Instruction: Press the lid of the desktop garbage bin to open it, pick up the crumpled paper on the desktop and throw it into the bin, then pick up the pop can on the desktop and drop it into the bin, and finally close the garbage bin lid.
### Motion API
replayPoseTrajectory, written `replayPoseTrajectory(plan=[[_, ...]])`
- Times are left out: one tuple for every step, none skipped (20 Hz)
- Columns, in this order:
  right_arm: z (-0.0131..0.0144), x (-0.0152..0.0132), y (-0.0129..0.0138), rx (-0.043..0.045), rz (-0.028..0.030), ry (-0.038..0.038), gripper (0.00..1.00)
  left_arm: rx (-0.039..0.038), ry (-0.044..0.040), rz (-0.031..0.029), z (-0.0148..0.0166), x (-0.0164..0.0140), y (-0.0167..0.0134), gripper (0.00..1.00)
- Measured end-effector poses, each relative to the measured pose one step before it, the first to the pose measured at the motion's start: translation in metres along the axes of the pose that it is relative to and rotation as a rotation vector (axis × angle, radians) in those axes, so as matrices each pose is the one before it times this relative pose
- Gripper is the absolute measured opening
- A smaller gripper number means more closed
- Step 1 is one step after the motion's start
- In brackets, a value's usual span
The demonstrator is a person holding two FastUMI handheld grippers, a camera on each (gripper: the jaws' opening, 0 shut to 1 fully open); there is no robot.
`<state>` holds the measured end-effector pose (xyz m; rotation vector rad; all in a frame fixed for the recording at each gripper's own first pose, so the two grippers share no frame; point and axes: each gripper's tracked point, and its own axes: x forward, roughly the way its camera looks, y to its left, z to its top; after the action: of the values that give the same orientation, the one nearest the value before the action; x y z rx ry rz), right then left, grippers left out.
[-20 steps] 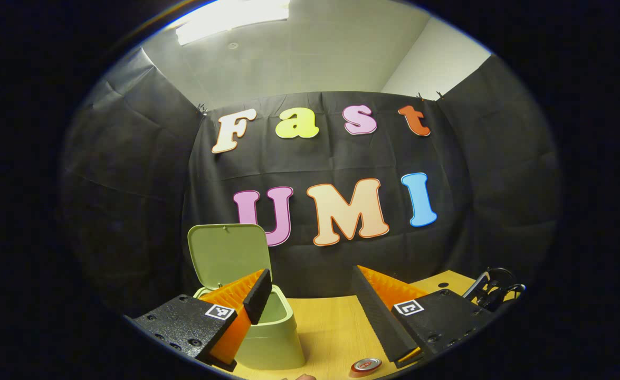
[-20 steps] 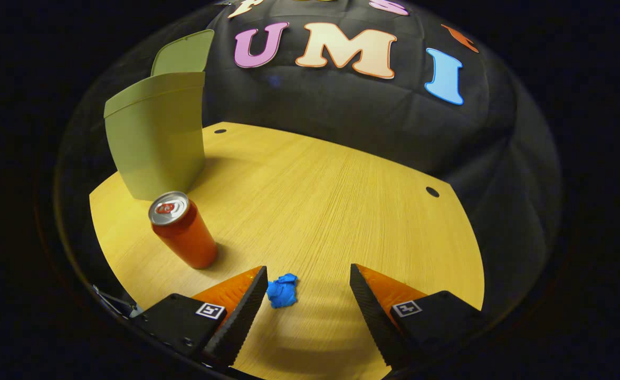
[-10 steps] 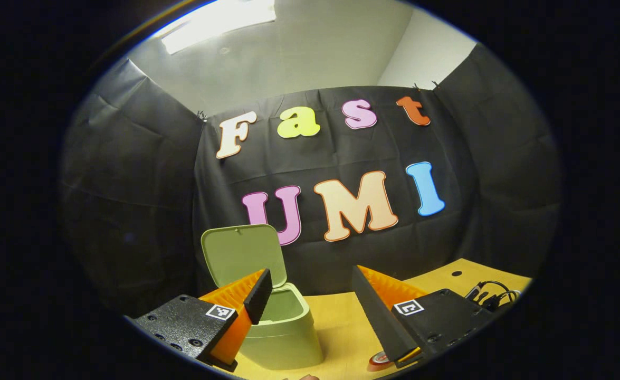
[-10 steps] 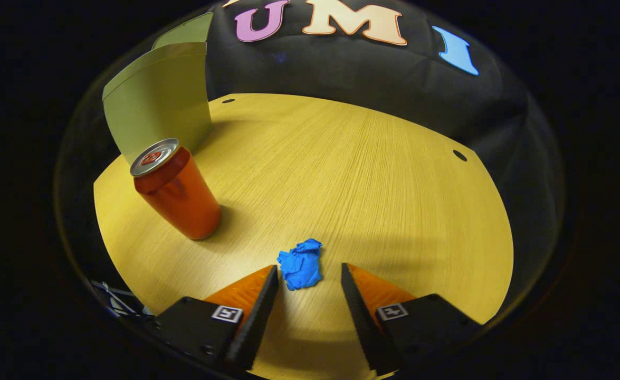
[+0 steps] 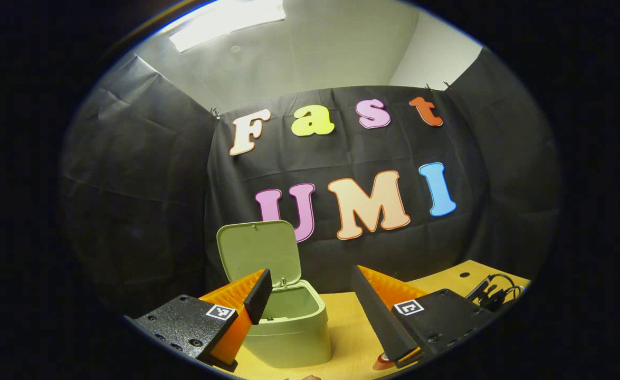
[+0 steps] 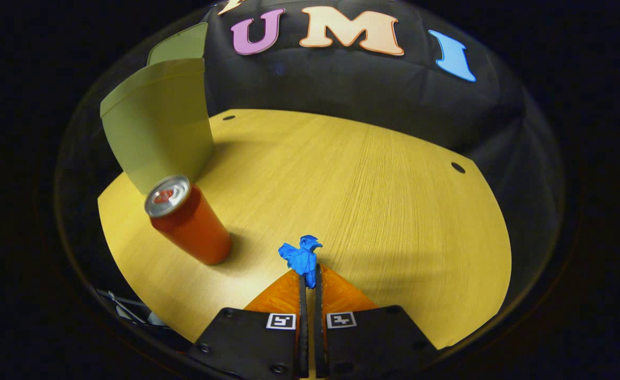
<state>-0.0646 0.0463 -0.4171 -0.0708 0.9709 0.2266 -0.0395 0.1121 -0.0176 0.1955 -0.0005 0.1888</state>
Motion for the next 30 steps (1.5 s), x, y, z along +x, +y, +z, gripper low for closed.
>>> replayPoseTrajectory(plan=[[0.01785,-0.00484,0.00172,-0.0001,0.00523,-0.03756,0.07,-0.00468,0.00252,0.00506,-0.00025,0.00045,0.00349,0.93],[0.01983,-0.00358,0.00329,0.00107,0.00344,-0.04424,0.07,-0.00237,0.00205,0.00379,-0.00239,-0.00048,0.00329,0.93],[0.02203,-0.00184,0.0021,0.0017,0.00357,-0.04259,0.07,-0.00059,0.00302,0.00289,-0.00177,-0.00002,0.00286,0.93],[0.0226,-0.00133,0.00254,0.00192,0.00393,-0.04302,0.06,0.00088,0.00074,0.00402,-0.00018,0.0002,0.00352,0.93],[0.0234,-0.00117,0.00277,-0.00141,0.00543,-0.04393,0.06,0.00264,0.00092,0.00284,-0.0005,0.00047,0.00324,0.93],[0.02514,-0.00113,0.00363,-0.00411,0.00516,-0.04815,0.06,0.00441,-0.00009,0.00633,-0.00176,0.00007,0.00415,0.93],[0.02319,-0.00461,0.00346,-0.00482,0.00751,-0.04647,0.07,0.00386,0.00056,0.00498,-0.00081,-0.00038,0.00483,0.93],[0.02329,0.00173,0.00667,-0.00442,0.01193,-0.04076,0.06,0.00149,0.0015,0.00705,-0.00178,-0.00079,0.00476,0.93],[0.01918,0.00254,0.00754,-0.00438,0.01368,-0.03192,0.07,-0.0012,0.00342,0.00543,-0.00137,0.00019,0.00466,0.93],[0.01724,0.003,0.00662,-0.00275,0.00943,-0.02424,0.07,-0.00138,0.00544,0.00659,-0.00151,0.00055,0.0048,0.93],[0.01414,0.00052,0.00927,0.00192,0.01701,-0.02033,0.07,-0.00011,0.00387,0.00667,-0.0017,-0.0002,0.00514,0.93],[0.01396,0.00185,0.01158,0.00357,0.02042,-0.02198,0.07,0.00206,0.00244,0.00765,-0.00263,-0.00155,0.00635,0.93],[0.01062,0.00313,0.01124,-0.00196,0.01726,-0.01952,0.06,0.00301,0.00246,0.00875,-0.00126,0.00025,0.00584,0.93],[0.01226,0.00219,0.01008,-0.00674,0.01717,-0.02305,0.07,0.00189,0.00351,0.00607,-0.00297,-0.00015,0.0065,0.93],[0.01193,0.00118,0.01371,-0.00498,0.018,-0.02032,0.07,0.00196,0.00666,0.00645,-0.00304,0.00033,0.00533,0.93],[0.00818,0.0031,0.01273,-0.00708,0.02535,-0.01478,0.05,0.00271,0.00757,0.00509,-0.00419,-0.0002,0.00476,0.93],[0.00515,0.00658,0.01064,-0.00699,0.01519,-0.01445,0.09,0.00162,0.00866,0.00523,-0.00397,-0.00001,0.00514,0.93],[0.00742,0.00474,0.00839,-0.00855,0.01034,-0.01869,0.09,0.0036,0.01123,0.001,-0.00508,-0.00072,0.00483,0.93],[0.0061,0.00467,0.00909,-0.00177,0.01139,-0.01193,0.09,0.00568,0.01218,-0.00016,-0.00502,-0.0013,0.00343,0.93],[0.00549,0.00544,0.01048,0.00926,0.01219,-0.00772,0.09,0.00542,0.00704,0.00222,-0.00395,-0.00074,0.00448,0.93],[0.00432,0.00599,0.01157,0.01588,0.01592,-0.00918,0.09,0.00357,0.00748,-0.00143,-0.00363,-0.00137,0.00422,0.93],[0.00472,0.00673,0.01039,0.01164,0.0137,-0.00897,0.1,0.002,0.01057,-0.00148,-0.00509,0.00011,0.0027,0.93],[0.00228,0.00742,0.01026,0.00431,0.01425,-0.00444,0.1,0.00039,0.0104,-0.00518,-0.00537,-0.00028,0.00267,0.93],[0.00243,0.00659,0.00988,-0.00117,0.01329,-0.00265,0.09,0.00156,0.01233,-0.01217,-0.00617,-0.00078,0.00111,0.93],[-0.00003,0.00556,0.01147,-0.00005,0.01735,-0.00427,0.09,0.00266,0.01407,-0.01861,-0.00581,0.00086,-0.00129,0.93],[-0.00036,0.00565,0.01196,-0.00137,0.02028,-0.00169,0.09,0.00282,0.01363,-0.01637,-0.00527,0.00056,-0.00016,0.93],[0.00009,0.0059,0.01081,-0.00003,0.02049,-0.00483,0.09,0.00208,0.0097,-0.00979,-0.00435,0.0013,0.0005,0.94],[0.00042,0.0041,0.01098,0.0036,0.02987,-0.00076,0.09,0.00028,0.00778,-0.00711,-0.00341,0.00122,0.00172,0.94],[-0.00303,0.00451,0.01163,0.00622,0.03144,0.00165,0.14,-0.00305,0.00713,-0.00615,-0.00284,0.00153,-0.00032,0.94],[-0.00125,0.00027,0.00301,0.00162,0.00316,0.00309,0.4,-0.00694,0.00759,-0.00873,-0.00312,0.00083,-0.00079,0.94]])
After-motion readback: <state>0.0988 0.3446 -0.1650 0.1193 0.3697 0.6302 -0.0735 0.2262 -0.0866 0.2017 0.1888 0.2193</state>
